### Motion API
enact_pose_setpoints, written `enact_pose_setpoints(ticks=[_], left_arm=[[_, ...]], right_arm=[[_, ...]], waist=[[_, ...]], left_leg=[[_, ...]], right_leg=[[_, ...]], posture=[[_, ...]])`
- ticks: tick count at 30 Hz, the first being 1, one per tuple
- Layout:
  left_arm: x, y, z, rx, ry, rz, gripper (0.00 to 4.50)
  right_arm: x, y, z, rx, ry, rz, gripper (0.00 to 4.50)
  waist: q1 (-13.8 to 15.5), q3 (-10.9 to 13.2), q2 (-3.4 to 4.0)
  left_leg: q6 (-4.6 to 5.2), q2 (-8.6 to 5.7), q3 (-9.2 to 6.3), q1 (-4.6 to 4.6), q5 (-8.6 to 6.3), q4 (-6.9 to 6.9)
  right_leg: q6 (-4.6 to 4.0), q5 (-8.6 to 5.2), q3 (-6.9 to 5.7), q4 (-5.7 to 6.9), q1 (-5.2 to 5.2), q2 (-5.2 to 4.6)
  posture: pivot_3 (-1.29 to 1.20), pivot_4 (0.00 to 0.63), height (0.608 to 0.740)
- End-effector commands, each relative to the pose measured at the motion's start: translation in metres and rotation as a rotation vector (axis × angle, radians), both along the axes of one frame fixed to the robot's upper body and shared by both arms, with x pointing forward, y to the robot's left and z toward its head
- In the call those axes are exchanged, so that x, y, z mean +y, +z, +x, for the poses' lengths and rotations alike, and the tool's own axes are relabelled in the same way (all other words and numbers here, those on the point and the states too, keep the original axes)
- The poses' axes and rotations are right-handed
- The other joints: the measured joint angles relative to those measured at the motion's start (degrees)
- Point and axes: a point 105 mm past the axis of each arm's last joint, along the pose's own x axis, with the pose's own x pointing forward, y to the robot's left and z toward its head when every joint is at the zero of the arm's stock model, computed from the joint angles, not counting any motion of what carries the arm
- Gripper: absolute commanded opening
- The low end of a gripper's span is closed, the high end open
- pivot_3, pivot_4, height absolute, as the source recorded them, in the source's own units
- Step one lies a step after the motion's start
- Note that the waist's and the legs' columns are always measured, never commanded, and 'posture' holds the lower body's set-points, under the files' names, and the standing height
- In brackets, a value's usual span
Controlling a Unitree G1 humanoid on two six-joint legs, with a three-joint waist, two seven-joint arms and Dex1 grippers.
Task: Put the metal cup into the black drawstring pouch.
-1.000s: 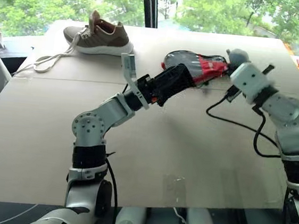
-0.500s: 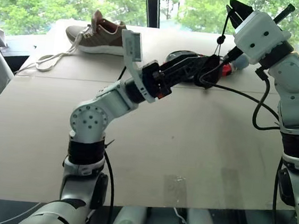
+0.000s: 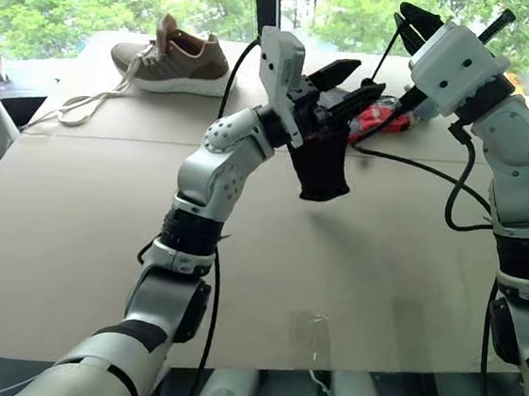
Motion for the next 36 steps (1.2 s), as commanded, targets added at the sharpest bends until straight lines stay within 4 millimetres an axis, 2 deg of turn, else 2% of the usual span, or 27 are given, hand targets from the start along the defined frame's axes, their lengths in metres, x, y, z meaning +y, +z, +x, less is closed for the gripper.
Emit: enact_pose_setpoints(ticks=[1,6,7,10,13,14,20,22,25,28,36], left_arm=[[-0.006,0.013,-0.006,-0.063,-0.026,-0.015,3.07],[-0.009,0.017,-0.006,-0.038,-0.051,-0.07,3.07],[-0.01,0.018,-0.005,-0.019,-0.062,-0.092,2.84],[-0.013,0.016,-0.003,0.009,-0.07,-0.104,1.82],[-0.016,0.008,0.0,0.023,-0.057,-0.069,0.29],[-0.017,0.006,0.002,0.026,-0.045,-0.056,0.04],[-0.014,0.006,0.01,0.029,0.003,-0.053,0.04],[-0.012,0.008,0.007,0.051,-0.031,-0.083,0.04],[-0.01,0.007,0.008,0.037,-0.002,-0.07,0.76],[-0.012,0.004,0.01,0.034,0.014,-0.05,2.04],[-0.014,0.004,0.005,0.041,-0.032,-0.061,2.04]], right_arm=[[0.002,0.017,-0.013,-0.063,0.038,0.023,0.0],[0.007,0.016,-0.016,-0.054,0.067,0.014,0.0],[0.008,0.015,-0.017,-0.052,0.071,0.012,0.0],[0.01,0.015,-0.019,-0.05,0.081,0.011,0.0],[0.014,0.021,-0.022,-0.058,0.097,0.019,0.0],[0.015,0.022,-0.024,-0.06,0.102,0.022,0.0],[0.018,0.021,-0.025,-0.051,0.116,0.024,0.0],[0.018,0.02,-0.025,-0.046,0.115,0.022,0.0],[0.019,0.019,-0.025,-0.041,0.118,0.023,0.0],[0.02,0.019,-0.026,-0.037,0.127,0.028,0.0],[0.022,0.018,-0.026,-0.027,0.136,0.025,0.0]], waist=[[-0.1,0.0,0.0],[-0.1,0.0,0.0],[-0.2,0.0,0.0],[-0.2,0.0,0.0],[-0.3,0.0,0.0],[-0.3,0.0,0.0],[-0.7,0.0,0.0],[-0.8,0.0,0.0],[-1.0,0.0,0.0],[-1.2,0.0,0.0],[-1.2,0.0,0.01]], left_leg=[[0.0,0.0,0.0,0.0,0.0,-0.02],[0.01,0.0,0.01,-0.01,0.0,0.03],[0.01,0.0,0.01,-0.01,0.0,0.04],[0.01,0.0,-0.01,-0.01,0.0,0.07],[0.01,0.0,0.0,0.0,0.0,0.07],[0.01,0.0,-0.01,0.0,0.0,0.07],[0.01,0.0,-0.02,0.0,0.0,0.07],[0.01,-0.01,-0.02,0.0,0.0,0.08],[0.01,0.0,-0.03,0.0,0.0,0.08],[0.01,0.0,-0.03,0.0,0.0,0.08],[0.01,0.0,-0.03,0.0,0.0,0.09]], right_leg=[[0.0,0.0,0.0,0.0,-0.01,0.0],[0.01,0.0,0.0,0.03,0.0,0.01],[0.01,0.0,0.0,0.04,0.0,0.01],[0.01,0.01,-0.01,0.06,0.01,0.01],[0.02,0.01,-0.01,0.07,0.01,0.01],[0.02,0.01,-0.01,0.07,0.01,0.02],[0.02,0.01,-0.01,0.08,0.0,0.01],[0.03,0.02,-0.01,0.08,0.0,0.01],[0.03,0.02,-0.01,0.09,0.0,0.01],[0.03,0.02,-0.01,0.09,0.0,0.01],[0.03,0.02,-0.01,0.11,0.0,0.01]], posture=[[0.0,0.15,0.736],[0.0,0.15,0.736],[0.0,0.15,0.736],[0.0,0.15,0.736],[0.0,0.15,0.736],[0.0,0.15,0.736],[0.0,0.15,0.736],[0.0,0.15,0.736],[0.0,0.15,0.736],[0.0,0.15,0.736],[0.0,0.15,0.736]])
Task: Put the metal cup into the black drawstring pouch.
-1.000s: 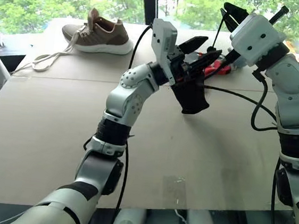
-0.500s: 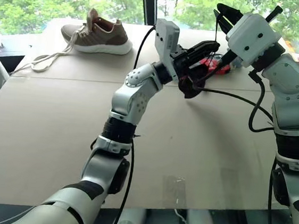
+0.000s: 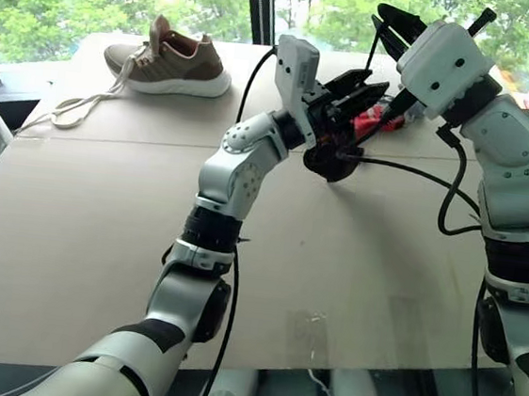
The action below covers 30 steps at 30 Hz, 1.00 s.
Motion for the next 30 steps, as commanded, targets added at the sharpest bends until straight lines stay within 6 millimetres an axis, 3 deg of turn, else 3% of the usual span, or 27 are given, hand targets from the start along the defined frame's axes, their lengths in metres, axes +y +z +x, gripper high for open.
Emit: enact_pose_setpoints(ticks=[1,6,14,23,30], left_arm=[[-0.002,0.012,-0.008,-0.045,-0.032,-0.028,1.81],[-0.002,0.009,-0.009,-0.045,-0.037,-0.016,0.25],[-0.001,-0.007,-0.004,-0.041,0.001,0.054,0.24],[0.009,-0.067,0.0,0.053,0.033,0.215,0.24],[0.019,-0.083,-0.002,0.097,0.034,0.228,0.24]], right_arm=[[0.001,0.017,-0.013,-0.066,0.023,0.015,0.0],[0.0,0.016,-0.012,-0.062,0.021,0.014,0.0],[-0.005,0.023,-0.011,-0.069,0.006,0.071,0.0],[-0.043,0.105,-0.034,-0.182,0.095,0.594,0.0],[-0.064,0.12,-0.035,-0.15,0.136,0.8,0.0]], waist=[[0.0,0.0,0.0],[0.0,0.0,0.0],[0.0,0.0,0.01],[-0.1,0.0,0.02],[-0.1,0.0,0.04]], left_leg=[[0.0,0.0,0.0,0.0,0.0,0.0],[0.0,0.0,0.0,0.0,0.0,0.0],[0.0,0.0,0.01,0.01,0.0,0.02],[0.0,0.01,0.04,0.02,0.0,0.03],[0.0,-0.01,0.07,0.04,0.0,0.06]], right_leg=[[0.0,0.0,0.0,0.0,0.0,0.0],[0.0,0.0,0.0,0.01,0.0,0.0],[0.0,0.0,0.0,0.04,0.0,0.0],[-0.01,0.0,0.09,0.21,-0.09,0.0],[-0.01,0.01,0.12,0.32,-0.1,-0.03]], posture=[[0.0,0.15,0.736],[0.0,0.15,0.736],[0.0,0.15,0.736],[0.0,0.15,0.736],[0.0,0.15,0.736]])
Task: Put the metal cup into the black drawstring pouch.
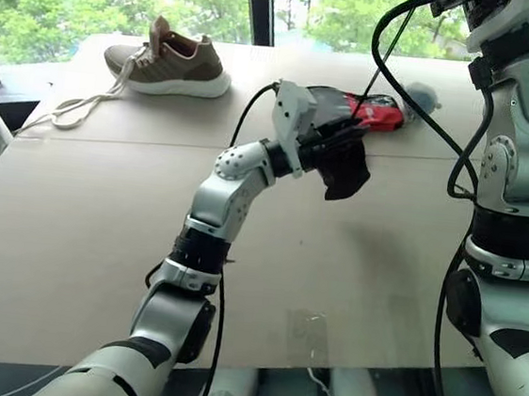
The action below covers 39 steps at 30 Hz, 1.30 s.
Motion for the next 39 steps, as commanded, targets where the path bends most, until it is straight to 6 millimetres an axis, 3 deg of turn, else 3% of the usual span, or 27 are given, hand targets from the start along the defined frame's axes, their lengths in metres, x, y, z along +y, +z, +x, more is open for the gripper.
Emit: enact_pose_setpoints(ticks=[1,2,3,5,10,15,21,26,28,32,34,36,37,39], left_arm=[[0.009,-0.032,0.003,0.113,0.015,0.05,0.24],[0.009,-0.03,0.0,0.111,-0.002,0.046,1.27],[0.008,-0.029,-0.002,0.11,-0.014,0.043,1.49],[0.007,-0.023,-0.005,0.1,-0.029,0.016,2.44],[0.01,-0.014,-0.009,0.072,-0.023,-0.029,2.44],[0.029,-0.009,-0.011,0.074,0.032,-0.084,2.44],[0.073,0.004,-0.012,0.07,0.149,-0.166,2.44],[0.136,0.028,-0.014,0.04,0.32,-0.256,2.44],[0.158,0.027,-0.018,0.048,0.375,-0.262,2.44],[0.201,0.009,-0.031,0.119,0.489,-0.267,2.44],[0.219,-0.012,-0.04,0.2,0.539,-0.288,2.44],[0.224,-0.053,-0.054,0.302,0.588,-0.167,2.48],[0.224,-0.066,-0.06,0.335,0.596,-0.124,2.48],[0.214,-0.091,-0.08,0.419,0.541,-0.077,2.48]], right_arm=[[-0.026,0.052,-0.042,-0.206,-0.006,0.154,0.0],[-0.024,0.052,-0.042,-0.205,0.001,0.144,0.0],[-0.022,0.051,-0.042,-0.204,0.006,0.137,0.0],[-0.016,0.051,-0.044,-0.211,0.026,0.115,0.0],[-0.007,0.048,-0.045,-0.214,0.046,0.061,0.0],[0.002,0.037,-0.042,-0.181,0.071,-0.011,0.0],[0.006,0.02,-0.038,-0.121,0.106,-0.069,0.0],[-0.027,-0.001,-0.023,-0.011,0.01,-0.083,0.0],[-0.04,-0.02,-0.014,0.063,-0.036,-0.115,0.0],[-0.06,-0.067,-0.003,0.224,-0.082,-0.172,0.0],[-0.061,-0.113,-0.003,0.412,-0.018,-0.26,0.0],[-0.061,-0.182,-0.019,0.676,0.09,-0.402,0.8],[-0.061,-0.203,-0.029,0.754,0.128,-0.444,0.9],[-0.074,-0.24,-0.047,0.899,0.166,-0.494,1.81]], waist=[[0.0,0.0,0.01],[-0.1,0.0,0.02],[-0.1,0.0,0.07],[-0.1,0.0,0.07],[-0.1,0.0,0.07],[-0.2,0.0,0.07],[-0.3,0.0,0.07],[0.0,-0.1,0.06],[0.0,-0.1,0.02],[-0.1,-0.1,0.02],[0.0,-0.1,0.02],[0.1,-0.1,0.01],[0.2,-0.1,0.03],[0.2,-0.1,0.04]], left_leg=[[0.0,0.0,0.01,0.01,0.0,0.0],[0.0,0.0,0.01,0.01,0.0,0.0],[0.0,0.0,0.01,0.01,0.0,0.0],[0.0,0.0,0.1,0.02,0.0,-0.01],[0.0,0.01,0.16,0.01,0.0,0.03],[0.01,0.01,0.19,0.06,0.0,0.06],[0.01,0.05,0.23,0.06,0.0,0.05],[0.01,0.05,0.2,0.03,0.0,0.06],[0.01,0.05,0.2,0.03,0.0,0.05],[0.02,0.05,0.24,0.03,-0.01,0.0],[0.01,0.07,0.25,0.02,-0.01,0.0],[0.03,0.12,0.2,0.05,-0.02,-0.03],[0.04,0.14,0.2,0.1,-0.03,-0.03],[0.19,0.16,0.23,0.08,-0.12,-0.07]], right_leg=[[0.0,0.0,0.0,0.02,-0.01,0.0],[0.0,0.0,0.01,0.03,-0.01,0.0],[0.0,0.0,0.01,0.03,-0.01,0.0],[0.0,0.0,0.08,0.1,-0.09,0.01],[0.0,0.0,0.1,0.21,-0.14,0.01],[0.0,0.0,0.15,0.34,-0.15,0.0],[-0.01,0.0,0.21,0.39,-0.21,0.02],[-0.01,0.0,0.18,0.34,-0.2,0.0],[-0.01,0.0,0.17,0.3,-0.19,0.0],[-0.01,-0.01,0.2,0.2,-0.18,0.0],[-0.01,-0.01,0.21,0.22,-0.2,0.0],[-0.02,-0.01,0.15,0.14,-0.12,0.0],[-0.02,-0.01,0.15,0.1,-0.07,0.01],[-0.02,-0.01,0.14,-0.1,0.01,-0.01]], posture=[[0.0,0.15,0.736],[0.0,0.15,0.736],[0.0,0.15,0.736],[0.0,0.15,0.736],[0.0,0.15,0.736],[0.0,0.15,0.736],[0.0,0.15,0.736],[0.0,0.15,0.736],[0.0,0.15,0.736],[0.0,0.15,0.736],[0.0,0.15,0.736],[0.0,0.15,0.736],[0.0,0.15,0.736],[0.0,0.15,0.736]])
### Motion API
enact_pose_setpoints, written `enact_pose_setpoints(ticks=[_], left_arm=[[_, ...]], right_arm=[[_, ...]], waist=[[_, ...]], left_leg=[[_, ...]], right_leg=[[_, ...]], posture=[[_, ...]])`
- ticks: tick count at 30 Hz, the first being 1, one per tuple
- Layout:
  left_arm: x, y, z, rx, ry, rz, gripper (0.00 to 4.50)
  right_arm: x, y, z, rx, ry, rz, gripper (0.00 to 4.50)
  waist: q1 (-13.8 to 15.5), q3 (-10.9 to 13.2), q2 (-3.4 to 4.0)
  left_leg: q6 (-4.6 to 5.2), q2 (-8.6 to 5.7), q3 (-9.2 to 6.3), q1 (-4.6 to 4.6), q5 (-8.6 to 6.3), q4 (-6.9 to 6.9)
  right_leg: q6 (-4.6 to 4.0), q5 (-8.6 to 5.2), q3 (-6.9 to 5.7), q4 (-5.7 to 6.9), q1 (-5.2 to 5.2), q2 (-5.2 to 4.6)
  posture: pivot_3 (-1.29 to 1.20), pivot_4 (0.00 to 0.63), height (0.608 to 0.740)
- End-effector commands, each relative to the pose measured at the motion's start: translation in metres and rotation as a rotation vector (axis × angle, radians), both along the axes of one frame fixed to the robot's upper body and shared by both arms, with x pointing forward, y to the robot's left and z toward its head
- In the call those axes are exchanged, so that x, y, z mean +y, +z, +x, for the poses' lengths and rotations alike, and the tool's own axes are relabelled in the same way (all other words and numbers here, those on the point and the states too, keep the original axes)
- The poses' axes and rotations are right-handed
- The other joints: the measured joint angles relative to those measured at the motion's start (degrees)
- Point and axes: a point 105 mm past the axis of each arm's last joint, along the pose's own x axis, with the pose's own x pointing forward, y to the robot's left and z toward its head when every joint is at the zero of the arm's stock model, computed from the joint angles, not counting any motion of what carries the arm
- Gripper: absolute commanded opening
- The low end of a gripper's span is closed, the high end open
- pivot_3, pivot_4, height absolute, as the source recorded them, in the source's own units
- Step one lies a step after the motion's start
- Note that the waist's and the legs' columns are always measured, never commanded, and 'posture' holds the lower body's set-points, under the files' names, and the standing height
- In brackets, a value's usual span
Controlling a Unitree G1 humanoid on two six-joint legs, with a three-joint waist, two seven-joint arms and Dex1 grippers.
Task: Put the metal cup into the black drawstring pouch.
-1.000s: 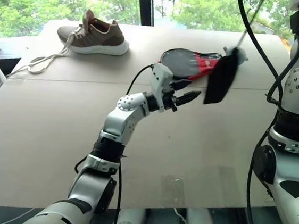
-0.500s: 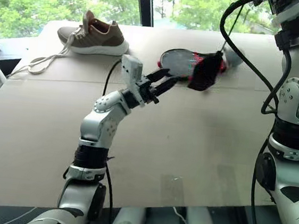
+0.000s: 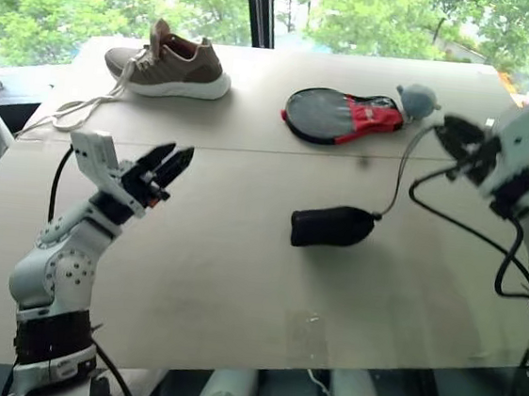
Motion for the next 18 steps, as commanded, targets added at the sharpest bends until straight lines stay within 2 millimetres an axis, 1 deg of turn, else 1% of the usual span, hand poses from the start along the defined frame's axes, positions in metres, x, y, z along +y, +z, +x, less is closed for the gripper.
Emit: enact_pose_setpoints(ticks=[1,2,3,5,7,8,9,11,14,16,18], left_arm=[[-0.024,-0.02,-0.031,0.068,-0.134,0.077,2.48],[-0.031,-0.031,-0.042,0.108,-0.174,0.108,2.48],[-0.036,-0.038,-0.05,0.131,-0.203,0.126,2.48],[-0.044,-0.045,-0.061,0.158,-0.231,0.142,2.48],[-0.05,-0.049,-0.068,0.17,-0.247,0.159,2.48],[-0.053,-0.051,-0.071,0.184,-0.252,0.143,2.48],[-0.056,-0.052,-0.074,0.194,-0.255,0.13,2.48],[-0.059,-0.052,-0.079,0.185,-0.257,0.129,2.48],[-0.058,-0.054,-0.082,0.17,-0.249,0.164,2.48],[-0.056,-0.056,-0.082,0.164,-0.236,0.19,2.48],[-0.056,-0.058,-0.082,0.154,-0.228,0.228,2.48]], right_arm=[[-0.009,-0.035,-0.033,0.18,0.105,-0.04,1.81],[-0.021,-0.046,-0.039,0.227,0.09,-0.022,1.81],[-0.03,-0.053,-0.044,0.249,0.082,-0.003,1.81],[-0.042,-0.062,-0.053,0.261,0.093,0.034,1.81],[-0.048,-0.067,-0.059,0.26,0.11,0.069,1.81],[-0.052,-0.074,-0.065,0.287,0.125,0.101,1.81],[-0.055,-0.079,-0.07,0.305,0.136,0.122,1.81],[-0.059,-0.083,-0.074,0.282,0.157,0.181,1.81],[-0.066,-0.088,-0.073,0.25,0.171,0.169,1.81],[-0.069,-0.091,-0.072,0.245,0.175,0.169,1.81],[-0.068,-0.092,-0.072,0.242,0.19,0.173,1.81]], waist=[[0.0,0.0,0.02],[0.0,0.0,0.03],[0.0,0.0,0.03],[0.1,0.0,0.03],[0.1,0.1,0.02],[0.1,0.0,0.01],[0.1,0.0,0.0],[0.0,0.0,-0.01],[-0.2,0.0,0.22],[-0.2,-0.1,0.23],[-0.2,-0.1,0.23]], left_leg=[[0.08,0.0,0.03,-0.03,-0.05,0.02],[0.19,0.0,0.05,-0.06,-0.11,0.03],[0.31,0.0,0.11,-0.03,-0.19,0.05],[0.35,0.03,0.13,0.13,-0.22,0.09],[0.31,0.14,0.15,0.52,-0.24,0.15],[0.19,0.23,0.15,0.83,-0.32,0.15],[0.13,0.36,0.16,1.09,-0.37,0.14],[0.12,0.5,0.16,1.12,-0.38,0.14],[0.34,0.56,0.27,1.11,-0.24,0.14],[0.34,0.54,0.33,1.11,-0.23,0.14],[0.34,0.51,0.36,1.09,-0.23,0.14]], right_leg=[[0.0,0.0,0.02,-0.02,0.0,-0.02],[0.01,0.01,0.02,-0.08,0.01,-0.05],[0.02,0.01,0.06,-0.17,0.08,-0.07],[0.03,0.05,0.09,-0.32,0.32,-0.08],[-0.12,0.02,0.08,-0.36,0.73,-0.09],[-0.11,0.0,0.06,-0.4,1.07,-0.1],[0.09,-0.15,0.03,-0.43,1.35,-0.05],[0.09,-0.16,-0.09,-0.43,1.38,0.02],[0.08,-0.15,-0.07,-0.41,1.3,0.06],[-0.14,-0.01,-0.04,-0.41,1.3,0.07],[-0.15,0.0,-0.02,-0.42,1.3,0.07]], posture=[[0.0,0.15,0.736],[0.0,0.15,0.736],[0.0,0.15,0.736],[0.0,0.15,0.736],[0.0,0.15,0.736],[0.0,0.15,0.736],[0.0,0.15,0.736],[0.0,0.15,0.736],[0.0,0.15,0.736],[0.0,0.15,0.736],[0.0,0.15,0.736]])
